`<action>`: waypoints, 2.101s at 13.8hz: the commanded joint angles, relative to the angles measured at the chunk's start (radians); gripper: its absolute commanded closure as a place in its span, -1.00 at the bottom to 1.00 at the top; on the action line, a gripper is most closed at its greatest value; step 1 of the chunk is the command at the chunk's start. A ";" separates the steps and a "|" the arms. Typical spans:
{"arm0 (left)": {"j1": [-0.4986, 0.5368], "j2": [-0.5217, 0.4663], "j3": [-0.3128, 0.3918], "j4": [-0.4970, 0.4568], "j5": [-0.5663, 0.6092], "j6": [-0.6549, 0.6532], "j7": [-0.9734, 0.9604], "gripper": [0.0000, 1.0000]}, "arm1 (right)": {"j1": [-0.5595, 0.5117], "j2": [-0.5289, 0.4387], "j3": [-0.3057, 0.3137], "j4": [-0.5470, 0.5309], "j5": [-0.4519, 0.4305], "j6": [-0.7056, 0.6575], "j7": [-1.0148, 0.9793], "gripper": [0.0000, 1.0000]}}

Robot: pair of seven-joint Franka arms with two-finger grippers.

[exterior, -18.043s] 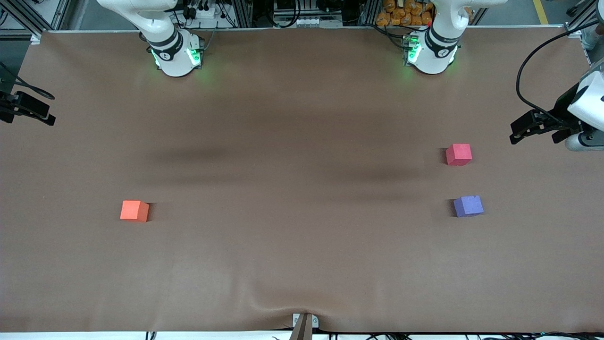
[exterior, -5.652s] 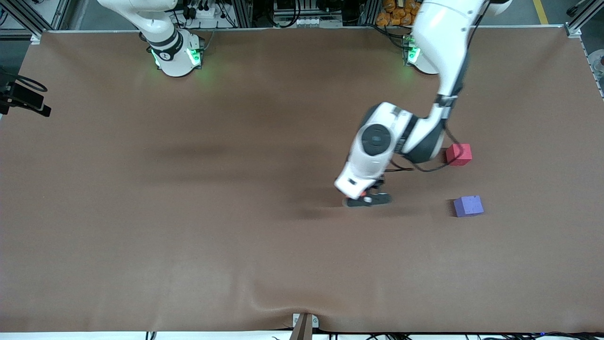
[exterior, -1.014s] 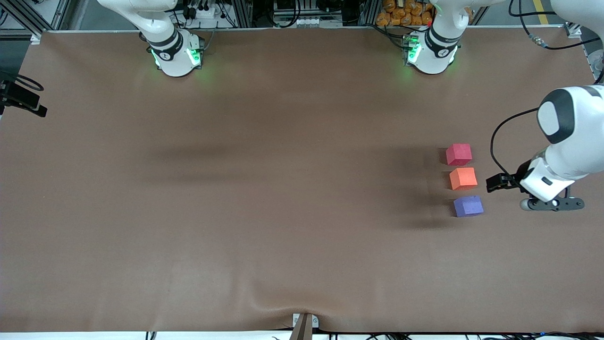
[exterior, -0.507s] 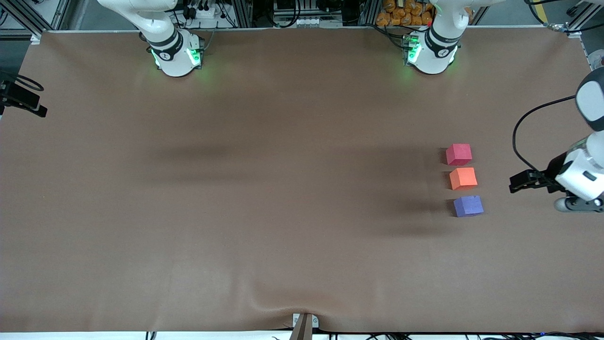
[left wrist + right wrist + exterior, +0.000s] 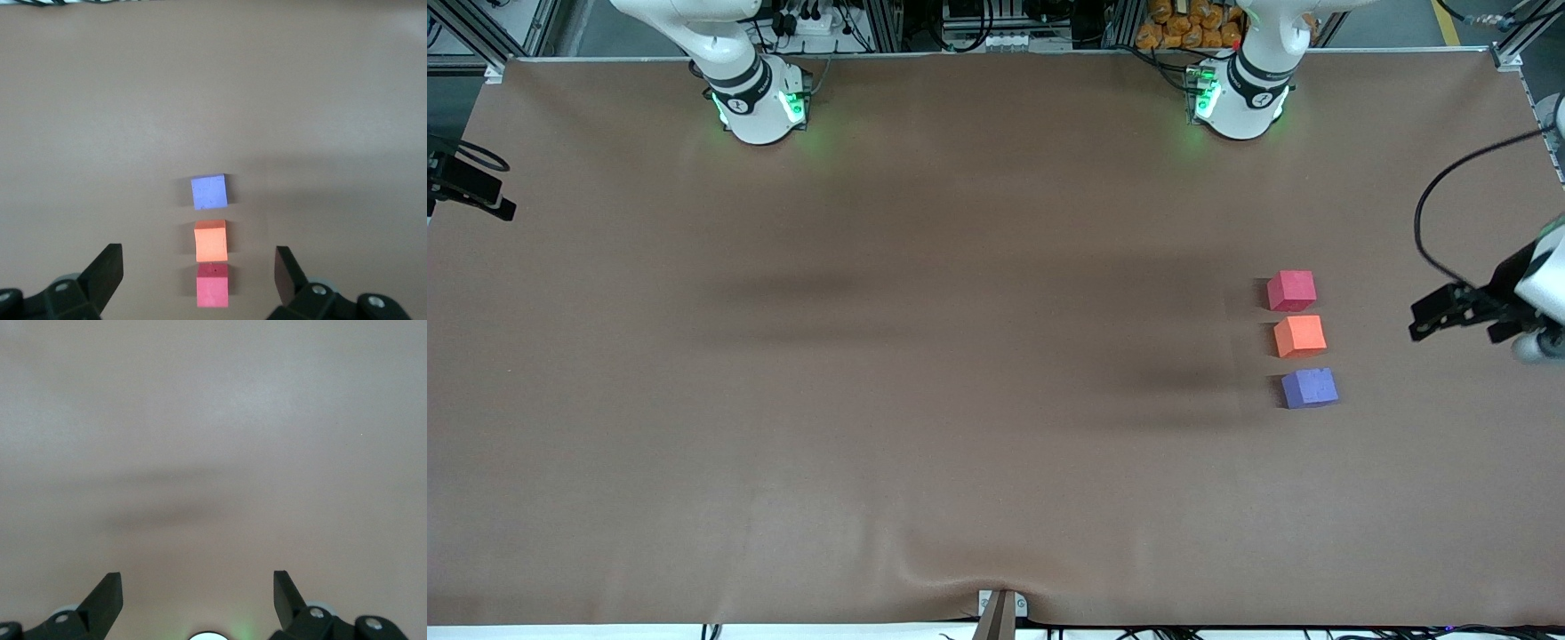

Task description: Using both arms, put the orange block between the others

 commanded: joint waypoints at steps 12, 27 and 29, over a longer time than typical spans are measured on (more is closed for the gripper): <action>-0.062 -0.150 0.033 0.061 0.039 -0.241 -0.036 -1.00 | -0.014 0.013 0.013 0.026 -0.007 -0.011 0.008 -1.00; -0.056 -0.138 0.031 0.055 0.025 -0.257 -0.056 -1.00 | -0.014 0.013 0.013 0.026 -0.009 -0.011 0.008 -1.00; -0.056 -0.136 0.031 0.055 0.023 -0.257 -0.054 -1.00 | -0.014 0.013 0.013 0.026 -0.009 -0.011 0.008 -1.00</action>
